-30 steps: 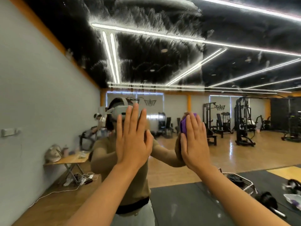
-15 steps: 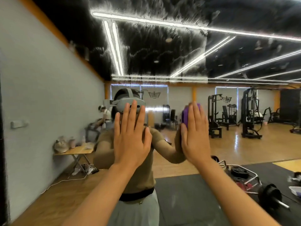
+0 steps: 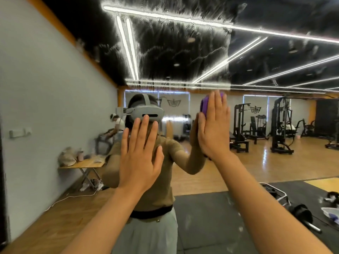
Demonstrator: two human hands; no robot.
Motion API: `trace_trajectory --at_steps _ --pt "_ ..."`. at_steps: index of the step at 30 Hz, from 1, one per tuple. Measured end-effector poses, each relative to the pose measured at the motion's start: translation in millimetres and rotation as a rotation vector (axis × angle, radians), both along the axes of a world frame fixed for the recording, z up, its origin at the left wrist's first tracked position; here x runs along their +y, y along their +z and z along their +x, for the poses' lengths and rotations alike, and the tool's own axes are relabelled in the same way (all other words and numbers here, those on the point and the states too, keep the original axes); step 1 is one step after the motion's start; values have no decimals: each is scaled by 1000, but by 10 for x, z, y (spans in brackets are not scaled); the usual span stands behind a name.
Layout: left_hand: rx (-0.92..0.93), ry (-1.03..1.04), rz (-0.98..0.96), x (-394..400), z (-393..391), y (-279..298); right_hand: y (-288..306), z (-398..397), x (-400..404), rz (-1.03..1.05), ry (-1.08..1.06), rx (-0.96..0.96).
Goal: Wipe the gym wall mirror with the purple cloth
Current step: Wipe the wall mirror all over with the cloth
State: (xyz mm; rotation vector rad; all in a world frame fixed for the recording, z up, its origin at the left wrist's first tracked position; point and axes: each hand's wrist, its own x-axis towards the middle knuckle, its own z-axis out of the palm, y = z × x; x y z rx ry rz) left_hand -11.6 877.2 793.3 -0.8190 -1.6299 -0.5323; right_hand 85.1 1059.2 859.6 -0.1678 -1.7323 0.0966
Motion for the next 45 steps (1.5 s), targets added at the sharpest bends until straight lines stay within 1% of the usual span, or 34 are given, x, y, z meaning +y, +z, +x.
trace_trajectory --at_steps 2,4,6,11,14,18,20,24,26,27,29,30,34,36,37,39,41,43,45 --pt "3 -2 -10 -26 -4 -2 214 -9 24 21 -17 28" --pt "16 -1 -15 -46 -12 -21 154 -9 50 45 -17 45" --pt "26 2 -10 -51 -25 -56 -154 -6 59 51 -10 44" --pt "53 33 26 6 -54 -102 -1365 50 58 123 -52 -29" --pt "67 58 24 25 -76 -103 -1673 55 100 144 -74 -88" --pt "66 73 10 13 -94 -90 -1489 46 92 148 -49 -81" --pt "60 82 5 11 -94 -80 -1159 28 81 123 -28 -28" --pt "33 70 -22 -26 -83 -70 -234 -10 82 93 1 34" --pt "27 61 -28 -42 -75 -68 49 -21 93 83 -1 41" --pt "27 55 -27 -46 -69 -66 89 -29 89 83 -2 50" --pt "28 51 -25 -52 -62 -63 -43 -39 54 89 1 71" --pt "26 50 -22 -57 -59 -67 -224 -47 38 92 -3 71" --pt "20 35 -21 -66 -47 -57 -1320 -43 -6 192 -57 8" --pt "18 36 -21 -68 -41 -52 -1681 -12 23 250 -75 -36" --pt "16 39 -21 -66 -36 -52 -1757 0 43 263 -80 -50" --pt "15 47 -19 -58 -29 -58 -1739 26 50 266 -81 -69" --pt "12 53 -19 -50 -30 -65 -1546 21 2 230 -57 -62" --pt "15 59 -17 -41 -38 -62 -1124 -22 -72 148 -22 -16" --pt "20 58 -22 -41 -43 -58 -564 -79 -133 103 2 22"
